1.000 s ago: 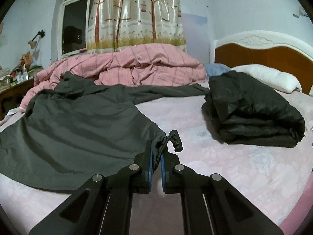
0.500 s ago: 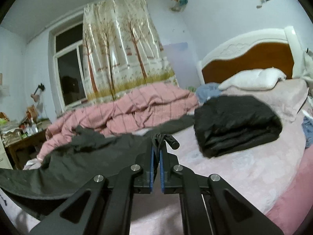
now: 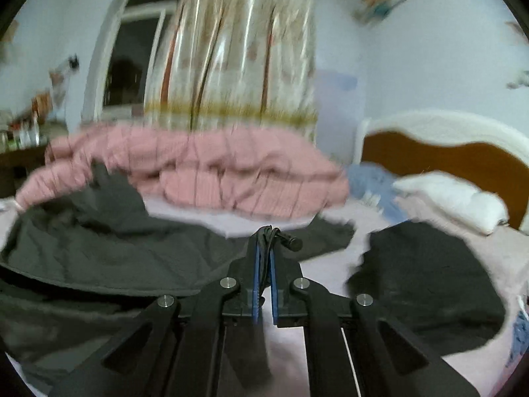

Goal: Fold large clothes

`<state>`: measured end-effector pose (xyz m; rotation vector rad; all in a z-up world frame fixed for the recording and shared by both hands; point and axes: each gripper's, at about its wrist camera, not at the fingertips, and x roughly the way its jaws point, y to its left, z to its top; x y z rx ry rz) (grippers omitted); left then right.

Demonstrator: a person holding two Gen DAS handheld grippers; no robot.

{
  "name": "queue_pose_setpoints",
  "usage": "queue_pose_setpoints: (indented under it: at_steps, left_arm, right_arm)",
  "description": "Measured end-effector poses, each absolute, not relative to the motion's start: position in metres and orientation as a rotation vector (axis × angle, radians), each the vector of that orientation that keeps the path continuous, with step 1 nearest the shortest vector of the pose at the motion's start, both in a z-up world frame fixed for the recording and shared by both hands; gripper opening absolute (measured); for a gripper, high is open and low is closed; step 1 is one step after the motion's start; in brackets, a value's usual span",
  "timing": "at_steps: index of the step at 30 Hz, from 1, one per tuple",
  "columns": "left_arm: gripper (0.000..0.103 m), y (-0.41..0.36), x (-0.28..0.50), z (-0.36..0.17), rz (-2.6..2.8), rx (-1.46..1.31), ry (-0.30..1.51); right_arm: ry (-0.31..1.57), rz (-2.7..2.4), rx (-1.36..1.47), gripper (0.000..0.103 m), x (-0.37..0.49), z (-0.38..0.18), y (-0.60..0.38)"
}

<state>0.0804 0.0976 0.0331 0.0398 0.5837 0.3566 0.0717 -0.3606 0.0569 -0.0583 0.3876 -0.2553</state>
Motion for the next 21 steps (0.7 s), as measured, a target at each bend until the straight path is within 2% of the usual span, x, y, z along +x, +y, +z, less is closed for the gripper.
queue_pose_setpoints:
  at_steps: [2, 5, 8, 9, 10, 11, 13, 14, 16, 20, 21]
  left_arm:
    - [0.007, 0.095, 0.096, 0.020, 0.377, 0.067, 0.601]
    - [0.014, 0.104, 0.115, 0.000, 0.355, 0.041, 0.656]
    - [0.040, 0.111, 0.113, -0.009, 0.335, 0.031, 0.658]
    - [0.057, 0.109, 0.104, -0.006, 0.321, 0.039, 0.621]
    - [0.066, 0.106, 0.091, 0.002, 0.306, 0.059, 0.567]
    - [0.068, 0.104, 0.081, 0.009, 0.294, 0.075, 0.518]
    - [0.079, 0.099, 0.056, 0.026, 0.271, 0.084, 0.423]
    - [0.081, 0.098, 0.046, 0.034, 0.256, 0.071, 0.388]
    - [0.082, 0.092, 0.034, 0.043, 0.206, 0.052, 0.367]
    - [0.082, 0.072, 0.037, 0.037, 0.125, 0.069, 0.428]
    - [0.082, 0.067, 0.039, 0.033, 0.096, 0.062, 0.442]
  right_arm:
    - [0.463, -0.251, -0.049, 0.004, 0.103, 0.037, -0.360]
    - [0.536, -0.257, -0.083, 0.006, 0.129, 0.006, -0.360]
    - [0.584, -0.252, -0.085, 0.021, 0.137, -0.014, -0.367]
    - [0.584, -0.253, -0.071, 0.032, 0.134, -0.016, -0.372]
    - [0.576, -0.239, -0.039, 0.040, 0.128, -0.013, -0.378]
    - [0.569, -0.216, -0.011, 0.041, 0.124, -0.011, -0.383]
    - [0.551, -0.165, 0.047, 0.049, 0.112, -0.003, -0.391]
    - [0.546, -0.157, 0.063, 0.051, 0.107, 0.000, -0.392]
    - [0.535, -0.160, 0.090, 0.064, 0.097, 0.004, -0.390]
    - [0.453, -0.136, 0.011, 0.064, 0.077, 0.019, -0.361]
    - [0.430, -0.131, -0.011, 0.068, 0.072, 0.021, -0.353]
